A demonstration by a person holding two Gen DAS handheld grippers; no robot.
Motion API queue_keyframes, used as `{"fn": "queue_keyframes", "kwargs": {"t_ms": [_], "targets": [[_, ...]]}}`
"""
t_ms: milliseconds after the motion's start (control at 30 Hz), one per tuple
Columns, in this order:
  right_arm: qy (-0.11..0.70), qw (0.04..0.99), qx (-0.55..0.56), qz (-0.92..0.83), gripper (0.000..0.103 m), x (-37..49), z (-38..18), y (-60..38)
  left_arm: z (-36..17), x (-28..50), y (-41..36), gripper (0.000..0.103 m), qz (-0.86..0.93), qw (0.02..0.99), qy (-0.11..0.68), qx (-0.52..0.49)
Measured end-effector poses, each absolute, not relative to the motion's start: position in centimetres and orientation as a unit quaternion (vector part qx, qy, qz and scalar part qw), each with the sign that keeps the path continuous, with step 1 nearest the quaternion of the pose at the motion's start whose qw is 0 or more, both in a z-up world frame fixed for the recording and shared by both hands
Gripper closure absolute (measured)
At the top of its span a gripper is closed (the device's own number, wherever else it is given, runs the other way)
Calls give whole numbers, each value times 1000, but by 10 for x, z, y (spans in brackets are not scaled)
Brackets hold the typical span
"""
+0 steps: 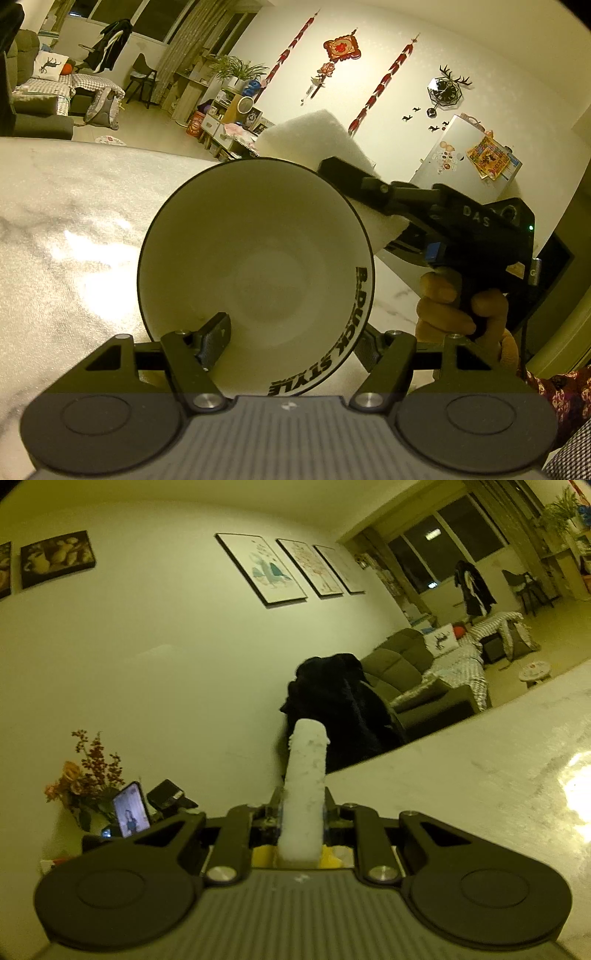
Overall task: Clean bowl
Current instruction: 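Press the white sponge onto the bowl's outer wall behind the rim with the right tool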
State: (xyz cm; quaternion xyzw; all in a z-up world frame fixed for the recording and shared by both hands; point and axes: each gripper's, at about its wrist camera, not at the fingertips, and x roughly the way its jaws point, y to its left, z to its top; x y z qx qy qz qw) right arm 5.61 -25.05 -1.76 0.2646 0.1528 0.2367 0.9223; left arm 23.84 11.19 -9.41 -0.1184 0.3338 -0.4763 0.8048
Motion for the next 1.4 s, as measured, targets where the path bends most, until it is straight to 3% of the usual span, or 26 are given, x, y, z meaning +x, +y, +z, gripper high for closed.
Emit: {"fn": "queue_keyframes", "kwargs": {"t_ms": [200,800,1400], "targets": [[180,924,256,221,84,62,-24,-246,-94,238,111,32,-477,805,334,-117],[120,911,282,274,84,51,-13,-253,-95,228,110,30,-519,784,332,-78],[168,897,298,278,84,62,-22,-249,-99,224,119,30,-544,766,335,-71]]}}
